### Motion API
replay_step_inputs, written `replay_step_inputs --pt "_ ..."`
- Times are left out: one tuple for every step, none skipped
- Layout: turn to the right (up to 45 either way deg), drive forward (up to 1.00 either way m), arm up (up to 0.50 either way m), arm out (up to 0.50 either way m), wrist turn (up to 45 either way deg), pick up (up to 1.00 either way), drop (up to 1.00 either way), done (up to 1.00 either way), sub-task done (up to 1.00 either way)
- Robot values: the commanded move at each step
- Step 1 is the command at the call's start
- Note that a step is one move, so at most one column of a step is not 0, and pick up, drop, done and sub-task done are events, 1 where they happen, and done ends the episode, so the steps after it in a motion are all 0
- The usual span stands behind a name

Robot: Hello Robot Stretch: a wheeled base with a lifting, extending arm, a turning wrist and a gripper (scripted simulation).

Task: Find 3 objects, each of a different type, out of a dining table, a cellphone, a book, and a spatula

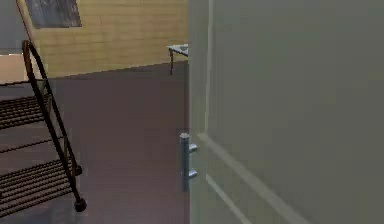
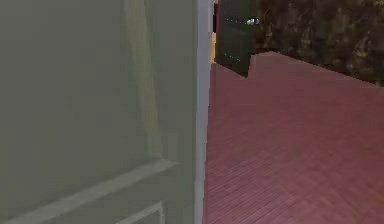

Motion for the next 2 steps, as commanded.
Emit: replay_step_inputs --pt "-45.0 0.0 0.0 0.0 0.0 0.0 0.0 0.0 0.0" --pt "-45.0 0.0 0.0 0.0 0.0 0.0 0.0 0.0 0.0"
